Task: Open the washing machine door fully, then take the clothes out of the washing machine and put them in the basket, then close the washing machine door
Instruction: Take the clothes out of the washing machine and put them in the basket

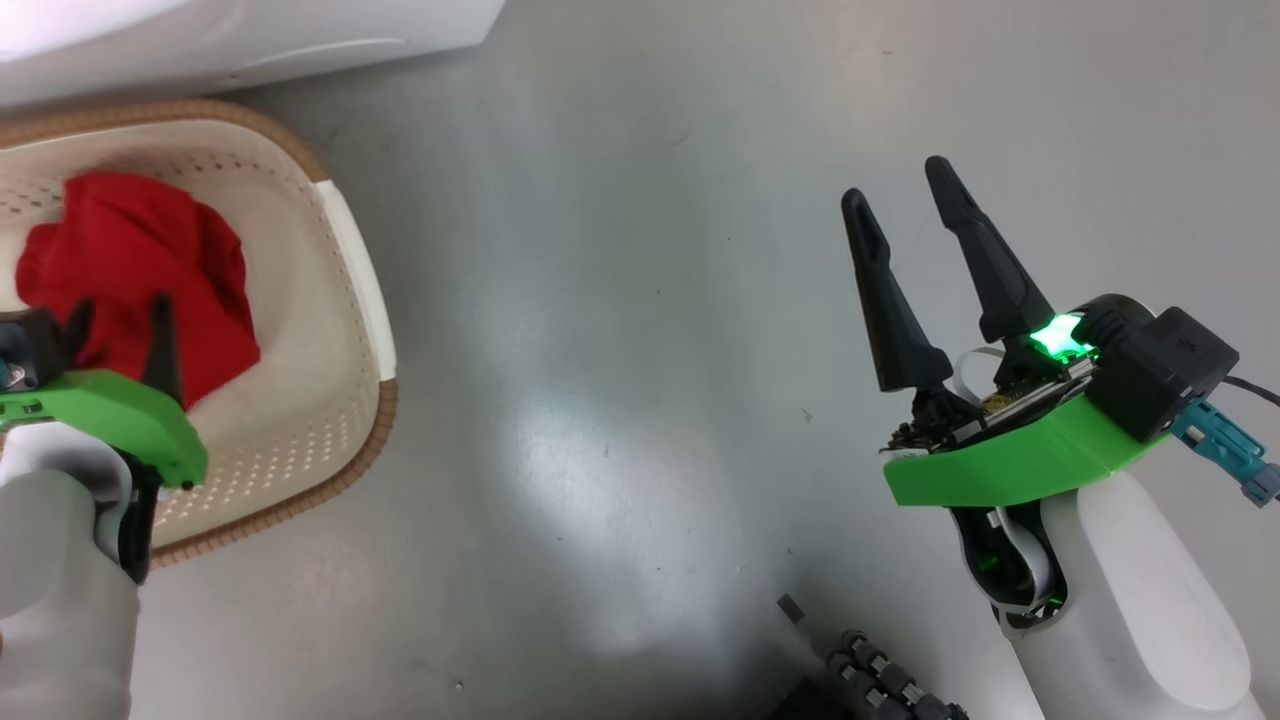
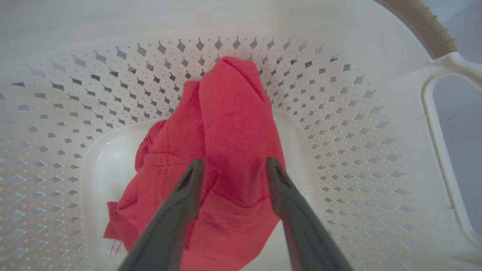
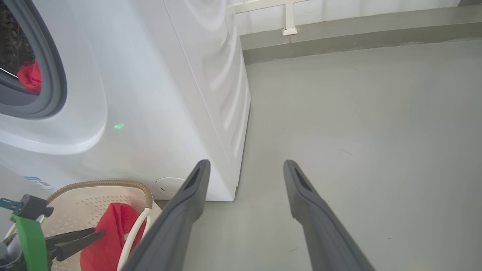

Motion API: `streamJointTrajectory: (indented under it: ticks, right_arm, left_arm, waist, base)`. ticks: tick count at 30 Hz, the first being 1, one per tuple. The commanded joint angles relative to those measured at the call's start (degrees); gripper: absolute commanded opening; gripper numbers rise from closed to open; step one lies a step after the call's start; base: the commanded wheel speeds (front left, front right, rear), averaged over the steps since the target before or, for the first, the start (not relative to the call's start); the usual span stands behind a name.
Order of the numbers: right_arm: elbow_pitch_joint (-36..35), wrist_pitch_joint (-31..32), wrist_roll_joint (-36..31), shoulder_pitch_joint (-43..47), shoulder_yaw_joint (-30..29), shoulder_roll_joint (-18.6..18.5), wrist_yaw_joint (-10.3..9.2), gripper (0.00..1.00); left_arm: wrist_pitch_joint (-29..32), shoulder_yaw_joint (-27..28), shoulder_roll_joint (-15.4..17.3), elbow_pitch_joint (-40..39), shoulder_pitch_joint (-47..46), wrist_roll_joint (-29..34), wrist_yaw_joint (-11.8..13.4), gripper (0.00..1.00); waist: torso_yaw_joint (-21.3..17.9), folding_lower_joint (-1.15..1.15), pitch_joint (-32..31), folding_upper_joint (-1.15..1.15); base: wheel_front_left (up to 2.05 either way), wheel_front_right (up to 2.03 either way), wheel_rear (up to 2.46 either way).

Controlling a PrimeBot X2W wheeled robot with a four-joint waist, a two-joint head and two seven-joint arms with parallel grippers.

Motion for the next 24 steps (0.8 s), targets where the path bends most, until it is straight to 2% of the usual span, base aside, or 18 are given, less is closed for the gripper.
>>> streamJointTrajectory:
  ticks: [1,13,18,24]
  right_arm:
    - [-1.18,-0.36,-0.25,1.23,0.74,0.16,0.36,1.00]
    - [-0.21,-0.36,-1.09,1.59,-0.56,0.04,0.36,1.00]
    - [0.65,-0.36,-1.20,3.04,-1.24,-0.85,0.36,1.00]
    - [1.99,-0.36,-0.85,6.78,-1.79,-2.35,0.36,1.00]
  left_arm:
    - [-0.30,0.76,2.15,-1.05,1.76,-0.94,-0.32,1.00]
    - [-0.30,3.05,1.37,-7.03,5.39,-4.51,-0.32,1.00]
    - [-0.30,6.98,0.16,-13.28,10.01,-3.45,-0.32,1.00]
    - [-0.30,10.92,-2.83,-22.03,17.56,-0.14,-0.32,1.00]
  waist:
    - [0.39,0.00,-0.41,0.00]
    - [2.43,0.00,-4.45,0.00]
    - [3.76,0.00,-9.17,0.00]
    - [5.45,0.00,-16.69,0.00]
  base:
    - [0.00,0.00,0.00]
    - [0.00,0.00,0.00]
    - [0.00,0.00,0.00]
    - [0.00,0.00,0.00]
